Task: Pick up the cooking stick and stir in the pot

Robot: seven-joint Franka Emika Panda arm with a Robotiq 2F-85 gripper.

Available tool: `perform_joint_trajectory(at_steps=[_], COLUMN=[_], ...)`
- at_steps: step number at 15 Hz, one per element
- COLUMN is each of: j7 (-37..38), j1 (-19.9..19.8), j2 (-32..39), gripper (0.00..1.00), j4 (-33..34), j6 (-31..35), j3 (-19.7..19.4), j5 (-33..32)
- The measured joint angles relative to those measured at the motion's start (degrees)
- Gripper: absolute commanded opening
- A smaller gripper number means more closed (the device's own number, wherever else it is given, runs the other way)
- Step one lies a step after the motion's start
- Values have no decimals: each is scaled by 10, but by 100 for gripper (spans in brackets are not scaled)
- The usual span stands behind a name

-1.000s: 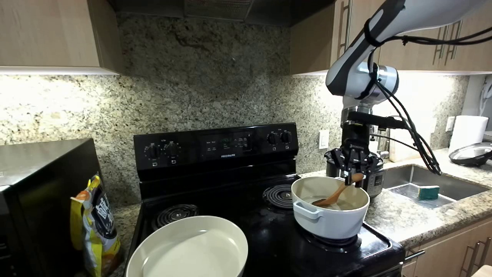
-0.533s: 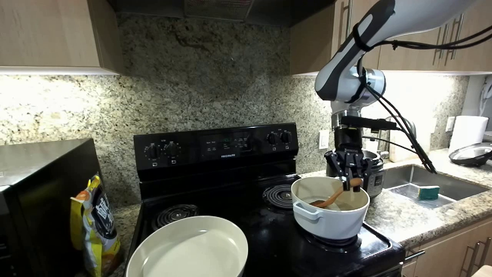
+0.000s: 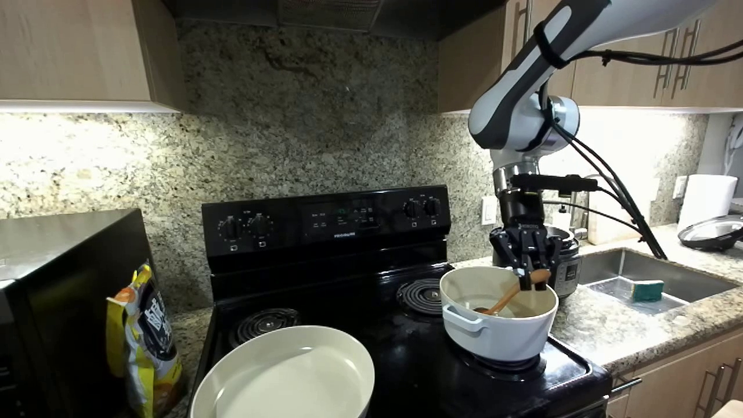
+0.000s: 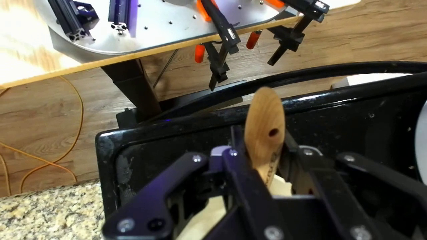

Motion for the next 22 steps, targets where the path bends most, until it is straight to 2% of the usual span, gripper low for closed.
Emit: perform_joint_trajectory(at_steps=[6, 11, 17, 22], j7=[38, 40, 38, 26], j1=[0, 0, 0, 0], j2=[-76, -112, -107, -57], gripper=[10, 10, 10, 10], j4=[-60, -83, -73, -32], j6=[23, 23, 15, 9], j3=[20, 33, 30, 18], j5=[-17, -23, -23, -23])
